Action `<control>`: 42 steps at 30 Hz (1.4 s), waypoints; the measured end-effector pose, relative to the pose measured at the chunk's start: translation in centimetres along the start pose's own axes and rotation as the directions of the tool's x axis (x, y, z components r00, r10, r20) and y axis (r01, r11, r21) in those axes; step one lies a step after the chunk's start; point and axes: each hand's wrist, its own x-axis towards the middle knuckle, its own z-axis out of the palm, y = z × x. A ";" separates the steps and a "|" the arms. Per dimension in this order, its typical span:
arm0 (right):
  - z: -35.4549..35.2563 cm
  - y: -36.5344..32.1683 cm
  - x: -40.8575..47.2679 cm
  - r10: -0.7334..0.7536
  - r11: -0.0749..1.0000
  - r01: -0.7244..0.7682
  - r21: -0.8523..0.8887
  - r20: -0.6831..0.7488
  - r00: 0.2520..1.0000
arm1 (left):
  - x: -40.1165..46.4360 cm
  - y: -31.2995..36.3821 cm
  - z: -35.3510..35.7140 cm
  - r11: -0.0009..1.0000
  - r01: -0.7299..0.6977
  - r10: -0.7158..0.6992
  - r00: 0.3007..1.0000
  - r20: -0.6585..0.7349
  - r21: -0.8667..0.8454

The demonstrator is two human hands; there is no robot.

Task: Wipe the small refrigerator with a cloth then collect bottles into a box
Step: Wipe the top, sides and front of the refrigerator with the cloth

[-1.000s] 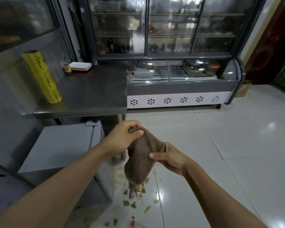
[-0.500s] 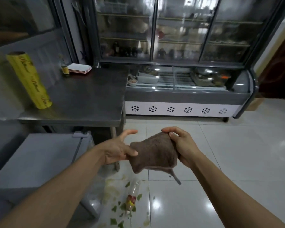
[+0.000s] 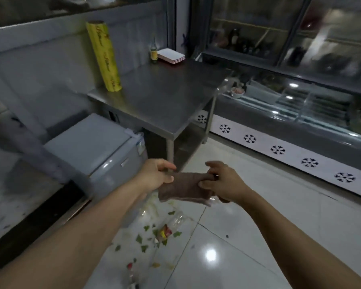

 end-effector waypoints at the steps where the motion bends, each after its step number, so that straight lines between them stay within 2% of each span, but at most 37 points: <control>1: -0.1 -0.1 0.4 0.016 0.989 -0.023 0.149 0.047 0.999 | -0.2 -0.3 -0.1 0.999 0.006 -0.007 1.000 0.023 0.050; 3: 0.3 -0.7 1.5 0.030 0.916 -0.083 0.393 0.140 0.990 | -0.4 -1.1 -0.6 0.981 0.013 -0.019 0.999 0.029 0.195; 6: 1.8 -1.4 3.8 -0.031 0.876 -0.090 0.473 0.240 0.970 | -0.1 -3.0 -2.1 0.954 0.039 -0.002 0.992 -0.123 0.299; 8: 3.0 -2.2 5.2 -0.081 0.867 -0.080 0.491 0.299 0.951 | 0.2 -4.6 -3.5 0.959 0.076 -0.015 0.976 -0.219 0.273; 11: 5.2 -3.3 7.5 -0.164 0.863 -0.047 0.503 0.367 0.916 | 0.4 -7.1 -6.1 0.977 0.121 -0.075 0.965 -0.250 0.174; 14: 7.3 -4.6 9.7 -0.179 0.867 -0.067 0.494 0.433 0.883 | 1.0 -10.0 -8.1 0.977 0.175 -0.128 0.940 -0.317 0.124; 18: 9.9 -5.3 12.9 -0.113 0.844 -0.151 0.514 0.446 0.888 | 2.3 -13.2 -9.9 0.968 0.232 -0.165 0.879 -0.447 0.099; 22: 12.1 -5.2 16.3 0.019 0.832 -0.274 0.483 0.468 0.883 | 3.8 -15.4 -11.1 0.966 0.256 -0.210 0.859 -0.467 0.035; 27: 13.8 -4.6 21.9 0.114 0.823 -0.295 0.485 0.368 0.923 | 5.9 -17.8 -11.2 0.932 0.354 -0.251 0.793 -0.555 0.084; 30: 14.8 -4.4 25.7 0.113 0.852 -0.219 0.475 0.242 0.964 | 7.6 -19.1 -10.4 0.907 0.403 -0.257 0.760 -0.597 0.122; 34: 15.7 -3.8 30.0 -0.019 0.909 -0.036 0.416 0.128 0.992 | 10.3 -20.9 -8.2 0.877 0.453 -0.231 0.693 -0.683 0.163; 36: 16.2 -3.2 31.8 -0.103 0.922 0.072 0.381 0.062 0.993 | 11.7 -21.6 -7.2 0.861 0.502 -0.290 0.626 -0.724 0.089; 39: 18.0 -2.6 34.7 -0.264 0.923 0.254 0.290 -0.004 0.965 | 14.1 -23.2 -6.3 0.843 0.534 -0.283 0.541 -0.792 0.063; 42: 21.7 -2.2 37.5 -0.450 0.879 0.436 0.192 0.034 0.892 | 16.3 -25.7 -6.5 0.817 0.565 -0.231 0.500 -0.835 0.112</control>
